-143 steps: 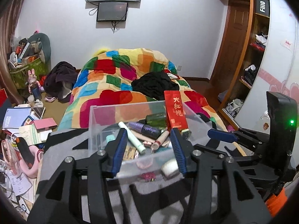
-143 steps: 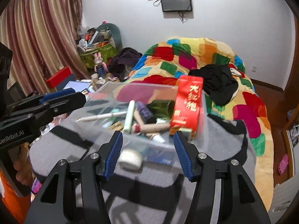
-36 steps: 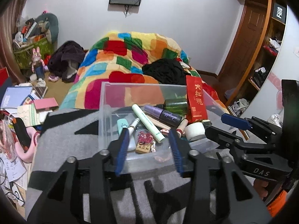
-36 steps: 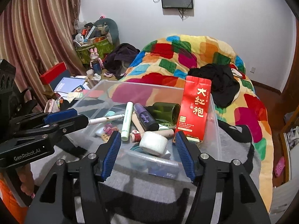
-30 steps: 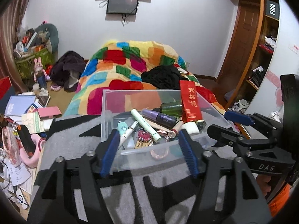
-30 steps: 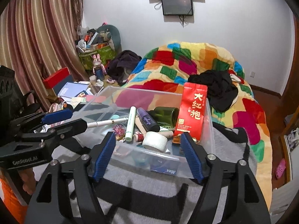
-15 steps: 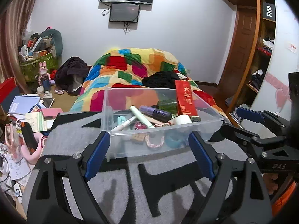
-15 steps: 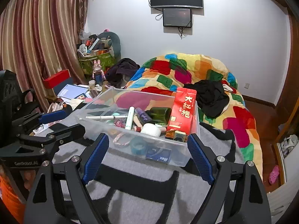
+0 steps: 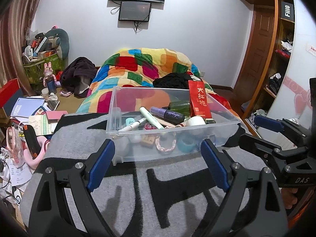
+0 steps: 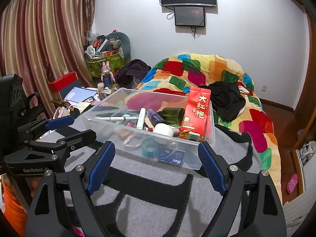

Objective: Organize objects

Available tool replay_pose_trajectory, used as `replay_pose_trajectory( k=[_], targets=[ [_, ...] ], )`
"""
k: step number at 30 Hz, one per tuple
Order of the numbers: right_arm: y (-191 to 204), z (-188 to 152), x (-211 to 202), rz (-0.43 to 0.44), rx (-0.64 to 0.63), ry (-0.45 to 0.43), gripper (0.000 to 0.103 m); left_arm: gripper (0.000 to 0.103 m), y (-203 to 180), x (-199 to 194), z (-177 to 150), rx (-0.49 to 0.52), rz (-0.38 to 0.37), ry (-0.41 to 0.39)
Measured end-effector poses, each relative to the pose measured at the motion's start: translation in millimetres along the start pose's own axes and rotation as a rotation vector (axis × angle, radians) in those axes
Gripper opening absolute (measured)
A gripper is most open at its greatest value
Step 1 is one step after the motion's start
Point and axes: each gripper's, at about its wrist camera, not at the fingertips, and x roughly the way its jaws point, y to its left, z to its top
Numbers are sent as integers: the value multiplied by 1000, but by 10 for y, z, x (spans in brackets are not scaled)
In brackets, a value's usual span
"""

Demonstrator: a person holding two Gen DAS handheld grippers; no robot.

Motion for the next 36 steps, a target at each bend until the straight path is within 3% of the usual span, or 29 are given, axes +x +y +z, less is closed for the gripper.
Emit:
replay_pose_trajectory(
  k=[29,36],
  targets=[
    [-6,-36,4,18,21,5,85,90,-23,-16,-36,-3,-1,4],
    [-11,-35,3,18,22,4,85,95,-27,-19,-34,1,-1,7]
  ],
)
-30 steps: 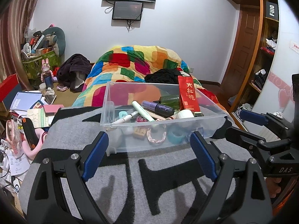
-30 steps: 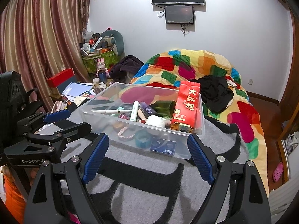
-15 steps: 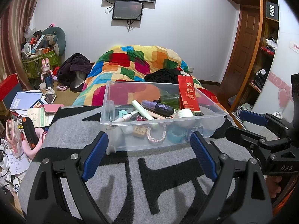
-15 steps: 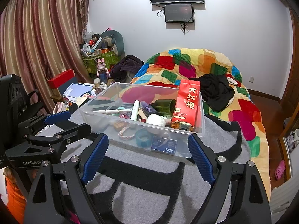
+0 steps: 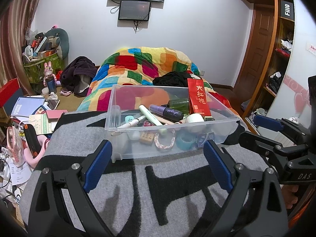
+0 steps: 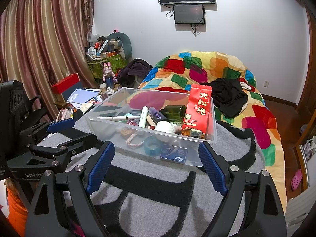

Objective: Organize objects

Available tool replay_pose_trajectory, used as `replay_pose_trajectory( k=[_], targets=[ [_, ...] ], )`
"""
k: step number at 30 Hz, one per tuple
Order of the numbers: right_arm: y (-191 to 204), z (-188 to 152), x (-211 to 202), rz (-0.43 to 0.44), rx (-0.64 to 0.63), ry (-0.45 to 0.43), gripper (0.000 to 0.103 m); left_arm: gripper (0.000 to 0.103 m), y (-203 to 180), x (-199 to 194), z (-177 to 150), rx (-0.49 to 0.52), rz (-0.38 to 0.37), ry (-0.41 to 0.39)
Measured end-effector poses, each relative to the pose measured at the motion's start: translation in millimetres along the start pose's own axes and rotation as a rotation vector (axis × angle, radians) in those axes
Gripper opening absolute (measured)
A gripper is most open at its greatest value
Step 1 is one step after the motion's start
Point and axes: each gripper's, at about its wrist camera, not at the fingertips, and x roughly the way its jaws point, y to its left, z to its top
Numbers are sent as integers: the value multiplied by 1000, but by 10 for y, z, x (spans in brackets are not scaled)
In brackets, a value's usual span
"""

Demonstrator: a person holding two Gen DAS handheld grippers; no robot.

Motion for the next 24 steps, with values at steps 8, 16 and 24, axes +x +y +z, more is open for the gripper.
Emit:
replay_pose_trajectory(
  k=[8,16,24],
  targets=[
    [-1,-1,1,1,0,1,85,96,11,0,-15,-10,-1,9],
    [22,-22,7,3,4,4,85,96,17,6,-29,-16,-7,20],
    [35,-42,3,3,8,5,85,96,-26,-53,-34,4,-9,-5]
  ],
)
